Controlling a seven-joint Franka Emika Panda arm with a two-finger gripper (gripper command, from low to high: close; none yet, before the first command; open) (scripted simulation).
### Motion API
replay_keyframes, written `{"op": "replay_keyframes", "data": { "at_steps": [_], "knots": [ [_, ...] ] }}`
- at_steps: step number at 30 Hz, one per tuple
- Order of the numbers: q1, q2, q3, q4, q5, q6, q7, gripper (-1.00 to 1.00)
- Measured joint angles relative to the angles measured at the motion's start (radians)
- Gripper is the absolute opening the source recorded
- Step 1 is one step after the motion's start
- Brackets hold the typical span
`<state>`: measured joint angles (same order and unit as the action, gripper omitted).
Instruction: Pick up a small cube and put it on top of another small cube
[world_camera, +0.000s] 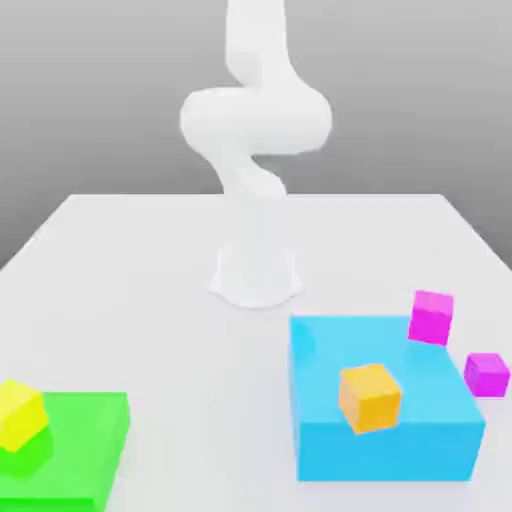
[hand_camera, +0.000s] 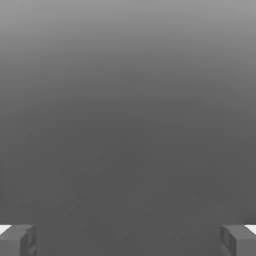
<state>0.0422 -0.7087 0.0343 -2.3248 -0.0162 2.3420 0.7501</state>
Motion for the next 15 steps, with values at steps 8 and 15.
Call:
{"op": "replay_keyframes", "data": {
  "at_steps": [8,15],
  "knots": [
    [0.138,0.296,0.112,-0.08,-0.056,0.136,-0.16,0.0],
    [0.251,0.549,0.214,-0.149,-0.106,0.253,-0.294,0.0]
  ]
}}
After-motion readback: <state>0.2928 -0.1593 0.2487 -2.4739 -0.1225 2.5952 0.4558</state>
